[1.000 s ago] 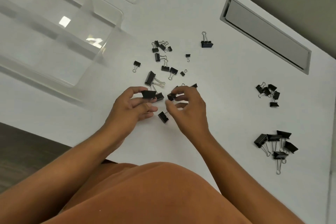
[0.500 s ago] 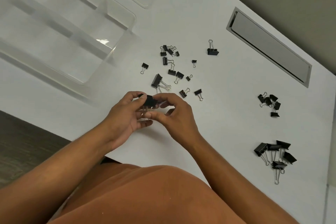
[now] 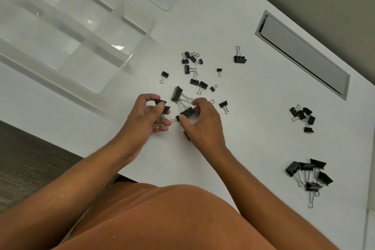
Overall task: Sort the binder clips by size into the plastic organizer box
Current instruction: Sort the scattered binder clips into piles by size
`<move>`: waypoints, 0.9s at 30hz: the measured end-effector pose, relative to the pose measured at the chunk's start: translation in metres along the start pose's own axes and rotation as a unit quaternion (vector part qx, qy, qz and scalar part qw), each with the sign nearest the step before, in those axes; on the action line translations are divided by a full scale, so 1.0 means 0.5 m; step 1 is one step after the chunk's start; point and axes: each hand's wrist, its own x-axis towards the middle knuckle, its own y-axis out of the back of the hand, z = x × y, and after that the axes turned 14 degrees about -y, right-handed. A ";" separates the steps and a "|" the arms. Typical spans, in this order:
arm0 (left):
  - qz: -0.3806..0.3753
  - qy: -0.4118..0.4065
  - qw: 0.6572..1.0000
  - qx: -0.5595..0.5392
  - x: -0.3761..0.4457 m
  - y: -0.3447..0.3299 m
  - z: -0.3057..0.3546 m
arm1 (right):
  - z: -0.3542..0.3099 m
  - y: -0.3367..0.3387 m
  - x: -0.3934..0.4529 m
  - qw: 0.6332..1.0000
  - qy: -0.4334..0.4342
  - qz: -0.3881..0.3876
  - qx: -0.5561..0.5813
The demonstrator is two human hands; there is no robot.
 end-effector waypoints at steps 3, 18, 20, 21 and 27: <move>-0.005 -0.066 0.994 0.089 0.006 0.002 -0.005 | 0.003 0.038 -0.015 0.999 -0.013 -0.013 0.040; -0.122 -0.062 0.990 0.029 0.021 -0.015 0.003 | -0.091 0.075 -0.039 0.977 0.012 -0.077 0.198; -0.103 -0.032 0.994 -0.008 0.028 -0.007 0.005 | -0.100 0.067 -0.023 0.977 0.028 -0.110 0.181; -0.086 -0.025 0.996 -0.022 0.029 -0.006 0.005 | -0.100 0.068 -0.019 0.975 0.037 -0.129 0.175; 0.002 0.009 0.998 -0.061 0.038 -0.004 0.010 | -0.047 0.058 0.014 0.977 0.066 -0.153 0.132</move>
